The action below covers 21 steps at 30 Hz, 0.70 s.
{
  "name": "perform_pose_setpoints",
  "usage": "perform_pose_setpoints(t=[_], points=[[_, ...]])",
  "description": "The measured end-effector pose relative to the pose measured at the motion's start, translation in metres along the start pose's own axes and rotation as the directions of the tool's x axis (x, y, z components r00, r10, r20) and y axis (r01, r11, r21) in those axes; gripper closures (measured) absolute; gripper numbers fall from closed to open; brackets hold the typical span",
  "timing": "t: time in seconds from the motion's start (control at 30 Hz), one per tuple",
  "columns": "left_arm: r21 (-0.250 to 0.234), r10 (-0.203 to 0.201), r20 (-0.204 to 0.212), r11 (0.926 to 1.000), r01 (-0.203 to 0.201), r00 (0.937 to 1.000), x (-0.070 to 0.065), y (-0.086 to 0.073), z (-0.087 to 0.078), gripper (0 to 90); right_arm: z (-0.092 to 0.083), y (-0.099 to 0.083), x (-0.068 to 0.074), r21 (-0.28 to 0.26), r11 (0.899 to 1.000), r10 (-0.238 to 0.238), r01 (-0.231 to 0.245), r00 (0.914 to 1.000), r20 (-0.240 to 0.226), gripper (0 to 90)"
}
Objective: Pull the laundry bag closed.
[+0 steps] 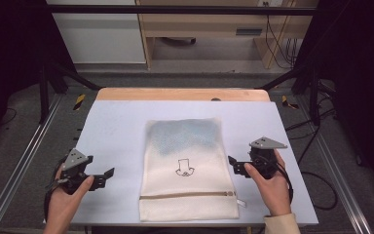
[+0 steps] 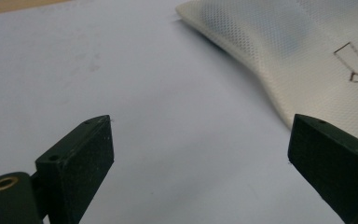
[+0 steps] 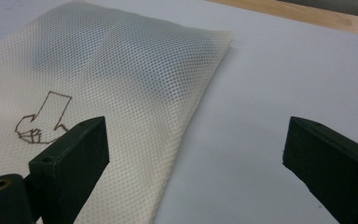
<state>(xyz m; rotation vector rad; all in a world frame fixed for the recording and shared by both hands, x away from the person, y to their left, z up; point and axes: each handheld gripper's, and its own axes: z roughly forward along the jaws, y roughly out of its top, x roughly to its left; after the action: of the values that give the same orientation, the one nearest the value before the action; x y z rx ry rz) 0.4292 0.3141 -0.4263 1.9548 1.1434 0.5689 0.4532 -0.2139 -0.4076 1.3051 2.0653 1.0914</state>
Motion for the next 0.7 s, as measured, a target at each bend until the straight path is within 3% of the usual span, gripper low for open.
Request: perform_pose_setpoints(t=[0.27, 0.7], points=[[0.046, -0.004, -0.040, 0.9989, 0.006, 0.9992, 0.025, 0.000, 0.005, 7.1, -0.003, -0.001, -0.020, 0.003, 0.999, 0.050, -0.050, 0.9971, 0.057, 7.6], [0.069, -0.015, -0.093, 0.9974, 0.021, 0.9956, 0.044, -0.008, 0.003, 6.4, -0.012, -0.024, -0.049, 0.013, 0.992, 0.124, -0.126, 0.9848, 0.122, 6.0]])
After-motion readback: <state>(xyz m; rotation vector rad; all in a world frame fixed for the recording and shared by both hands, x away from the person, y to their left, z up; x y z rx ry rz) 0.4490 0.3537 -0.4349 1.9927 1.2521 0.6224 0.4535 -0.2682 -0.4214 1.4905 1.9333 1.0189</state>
